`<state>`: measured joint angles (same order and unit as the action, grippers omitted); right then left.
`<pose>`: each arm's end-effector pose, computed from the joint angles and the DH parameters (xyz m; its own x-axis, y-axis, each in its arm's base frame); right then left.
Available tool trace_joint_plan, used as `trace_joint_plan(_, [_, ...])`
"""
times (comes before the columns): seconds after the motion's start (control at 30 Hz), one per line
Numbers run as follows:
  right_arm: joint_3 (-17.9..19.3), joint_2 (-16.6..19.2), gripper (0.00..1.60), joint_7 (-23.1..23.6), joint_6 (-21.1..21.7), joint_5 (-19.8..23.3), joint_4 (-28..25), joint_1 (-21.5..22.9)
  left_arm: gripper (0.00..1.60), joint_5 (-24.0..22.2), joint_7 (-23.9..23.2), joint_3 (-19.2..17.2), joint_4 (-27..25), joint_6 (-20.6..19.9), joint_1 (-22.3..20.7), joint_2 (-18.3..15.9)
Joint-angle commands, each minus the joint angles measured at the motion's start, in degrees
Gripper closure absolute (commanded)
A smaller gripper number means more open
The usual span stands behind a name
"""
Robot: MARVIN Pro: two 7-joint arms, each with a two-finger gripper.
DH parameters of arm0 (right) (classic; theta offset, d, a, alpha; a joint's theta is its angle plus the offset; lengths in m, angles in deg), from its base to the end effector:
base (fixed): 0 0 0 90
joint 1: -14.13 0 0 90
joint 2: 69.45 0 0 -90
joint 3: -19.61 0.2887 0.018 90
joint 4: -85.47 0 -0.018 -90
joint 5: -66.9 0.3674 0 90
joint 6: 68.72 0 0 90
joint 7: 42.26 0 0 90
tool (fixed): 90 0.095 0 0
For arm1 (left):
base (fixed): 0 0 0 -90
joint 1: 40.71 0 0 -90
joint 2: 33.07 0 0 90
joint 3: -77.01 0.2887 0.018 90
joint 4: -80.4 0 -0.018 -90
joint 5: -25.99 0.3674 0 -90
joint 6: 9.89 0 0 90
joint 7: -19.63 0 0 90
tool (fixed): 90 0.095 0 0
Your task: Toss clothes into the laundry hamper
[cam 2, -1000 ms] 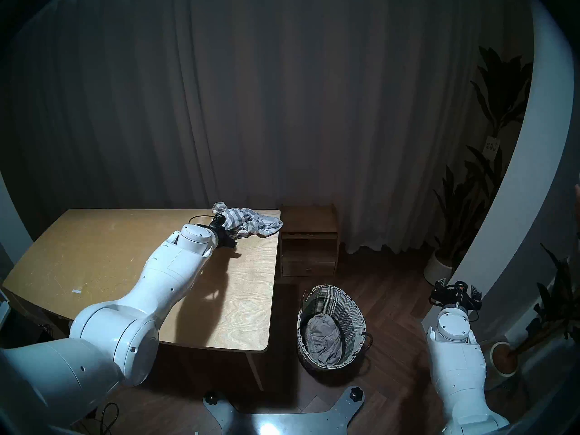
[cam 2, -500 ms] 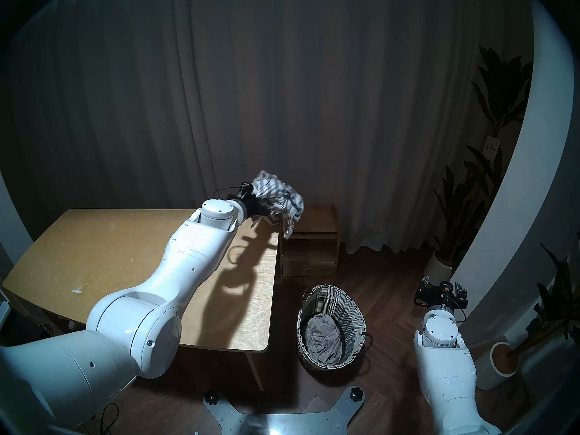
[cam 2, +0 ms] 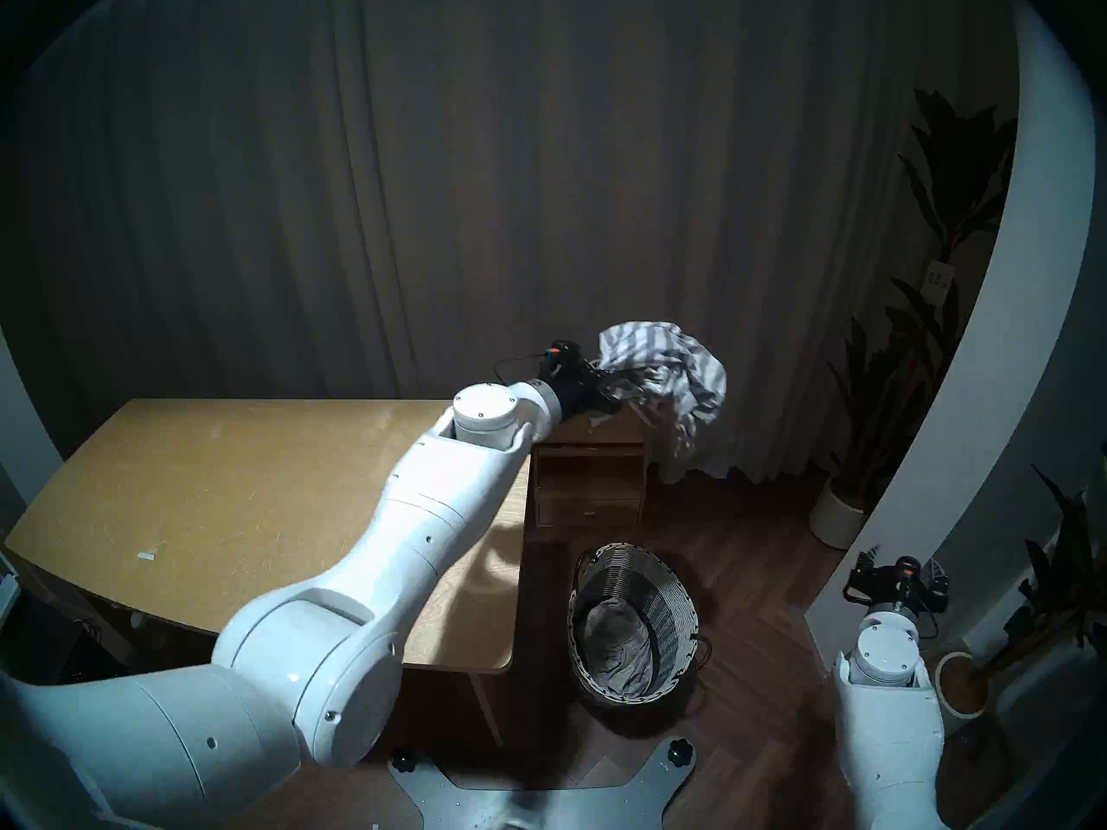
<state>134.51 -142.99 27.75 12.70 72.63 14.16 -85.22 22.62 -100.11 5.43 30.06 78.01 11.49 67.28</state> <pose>0.3273 -0.3351 -0.4210 0.2748 0.1215 0.9538 -0.6871 -0.6691 0.2832 0.5910 -0.2597 -0.2404 0.0472 -0.0181 0.9987 -0.7707 -0.6367 0.0249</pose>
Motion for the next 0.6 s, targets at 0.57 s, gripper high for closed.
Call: trace_joint_plan(0.57, [9.8, -1.6, 0.0, 4.1, 3.4, 3.9, -12.1, -12.4, 1.6, 1.7, 5.2, 2.6, 19.0, 10.2, -1.0, 4.9])
